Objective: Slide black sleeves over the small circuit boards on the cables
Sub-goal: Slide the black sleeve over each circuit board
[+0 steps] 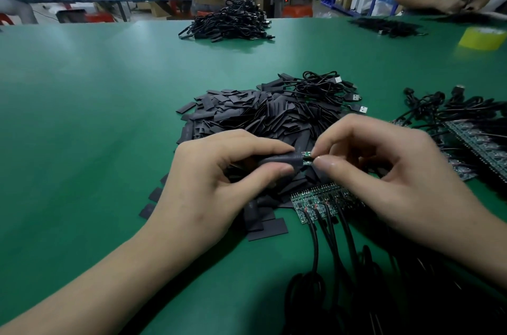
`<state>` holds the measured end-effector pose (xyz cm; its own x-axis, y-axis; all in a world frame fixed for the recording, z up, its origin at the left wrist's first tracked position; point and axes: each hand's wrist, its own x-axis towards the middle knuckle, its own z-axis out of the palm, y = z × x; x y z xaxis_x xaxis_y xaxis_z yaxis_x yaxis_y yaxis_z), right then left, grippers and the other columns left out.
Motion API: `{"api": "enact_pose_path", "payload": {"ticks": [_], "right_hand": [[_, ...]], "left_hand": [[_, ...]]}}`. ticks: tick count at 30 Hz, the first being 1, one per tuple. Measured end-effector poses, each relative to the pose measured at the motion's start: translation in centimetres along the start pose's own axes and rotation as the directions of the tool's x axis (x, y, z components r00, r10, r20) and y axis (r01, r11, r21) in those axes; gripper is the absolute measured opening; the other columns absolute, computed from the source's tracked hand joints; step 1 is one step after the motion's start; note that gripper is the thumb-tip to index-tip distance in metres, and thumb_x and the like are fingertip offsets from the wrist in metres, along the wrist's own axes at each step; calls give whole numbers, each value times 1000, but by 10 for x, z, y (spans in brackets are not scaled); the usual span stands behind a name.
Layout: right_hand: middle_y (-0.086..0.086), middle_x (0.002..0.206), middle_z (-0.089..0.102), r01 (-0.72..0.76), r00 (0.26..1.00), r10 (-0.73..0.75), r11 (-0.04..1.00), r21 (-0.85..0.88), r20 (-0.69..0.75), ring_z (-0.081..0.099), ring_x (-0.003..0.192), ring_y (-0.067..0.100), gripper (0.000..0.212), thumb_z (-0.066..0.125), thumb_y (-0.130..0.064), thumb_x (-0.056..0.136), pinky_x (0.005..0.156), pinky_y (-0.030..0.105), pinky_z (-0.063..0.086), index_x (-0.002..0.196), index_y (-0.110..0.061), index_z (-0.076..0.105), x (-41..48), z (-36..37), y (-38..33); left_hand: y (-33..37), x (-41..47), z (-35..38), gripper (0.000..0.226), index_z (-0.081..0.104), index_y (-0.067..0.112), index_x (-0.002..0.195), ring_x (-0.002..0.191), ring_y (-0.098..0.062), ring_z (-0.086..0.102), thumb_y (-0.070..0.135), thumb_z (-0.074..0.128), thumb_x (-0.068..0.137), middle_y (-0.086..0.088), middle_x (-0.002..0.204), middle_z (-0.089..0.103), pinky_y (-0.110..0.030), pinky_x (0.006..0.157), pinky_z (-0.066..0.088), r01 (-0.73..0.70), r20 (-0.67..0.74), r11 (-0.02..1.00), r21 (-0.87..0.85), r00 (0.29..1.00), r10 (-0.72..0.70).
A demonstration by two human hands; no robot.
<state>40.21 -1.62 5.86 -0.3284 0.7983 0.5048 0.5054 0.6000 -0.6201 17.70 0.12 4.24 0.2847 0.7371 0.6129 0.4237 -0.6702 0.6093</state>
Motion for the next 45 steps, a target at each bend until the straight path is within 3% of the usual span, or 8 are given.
{"api": "enact_pose_path", "payload": {"ticks": [13, 16, 21, 24, 28, 35, 39, 45], "right_hand": [[-10, 73, 68, 86, 995, -95, 977, -196, -36, 64, 68, 13, 3, 72, -27, 89, 61, 30, 47, 88, -25, 73, -1, 3, 1], [-7, 72, 68, 58, 997, -63, 989, -135, -35, 64, 66, 15, 1, 72, -28, 88, 59, 31, 48, 87, -27, 72, -1, 7, 0], [2, 75, 73, -161, 986, 167, 961, 224, -5, 68, 63, 19, 4, 70, -24, 91, 61, 31, 56, 92, -26, 73, 3, 2, 4], [3, 74, 76, -239, 971, 220, 930, 278, 97, 69, 61, 14, 8, 69, -25, 92, 62, 19, 54, 89, -21, 76, 5, -1, 5], [7, 70, 75, -279, 960, 254, 897, 343, 117, 67, 56, 16, 22, 68, -37, 79, 59, 22, 55, 88, -18, 77, 4, 2, 1], [-7, 68, 69, -91, 994, 94, 993, 74, -47, 70, 65, 16, 2, 75, -27, 87, 64, 33, 55, 88, -28, 75, -2, 12, -2], [-12, 72, 69, -22, 998, 19, 998, -55, -65, 68, 70, 9, 8, 78, -28, 89, 64, 15, 48, 95, -29, 73, -3, 13, -2], [-14, 74, 72, -22, 999, 18, 996, -82, -49, 70, 72, 5, 9, 75, -36, 86, 66, 23, 52, 94, -31, 75, -4, 11, -2]], "left_hand": [[0, 0, 1, 18, 80, 21, 101, 86, -4, 69, 27, 76, 84, 12, 91, 74, -18, 77, 51, -16, 68, 999, 28, 998, 14], [0, 1, 2, 18, 80, 21, 101, 86, -4, 69, 27, 77, 84, 11, 91, 74, -20, 77, 51, -21, 64, 999, 42, 998, 19], [-1, 2, 0, 19, 79, 24, 102, 92, -10, 68, 30, 76, 84, 11, 97, 72, -20, 82, 50, -9, -9, 999, 32, 1000, 9], [-2, 2, 2, 22, 79, 28, 104, 82, -15, 62, 29, 79, 82, 8, 97, 67, -18, 77, 47, -3, -51, 999, 48, 999, 6], [-1, 0, 7, 33, 77, 28, 110, 80, -12, 64, 25, 83, 78, 9, 94, 66, -20, 77, 51, 25, -140, 998, 61, 990, -16], [2, -3, 11, 48, 75, 24, 117, 96, -1, 73, 34, 85, 72, 13, 103, 77, -23, 90, 57, 147, -125, 975, -166, 978, -169], [2, -2, 11, 59, 70, 25, 125, 108, -4, 70, 37, 86, 69, 13, 113, 74, -25, 97, 54, 107, -82, 978, -179, 989, -123], [2, 1, 7, 59, 68, 23, 127, 110, -10, 68, 38, 85, 73, 10, 115, 71, -33, 98, 54, -13, -26, 998, -63, 1000, 11]]}}
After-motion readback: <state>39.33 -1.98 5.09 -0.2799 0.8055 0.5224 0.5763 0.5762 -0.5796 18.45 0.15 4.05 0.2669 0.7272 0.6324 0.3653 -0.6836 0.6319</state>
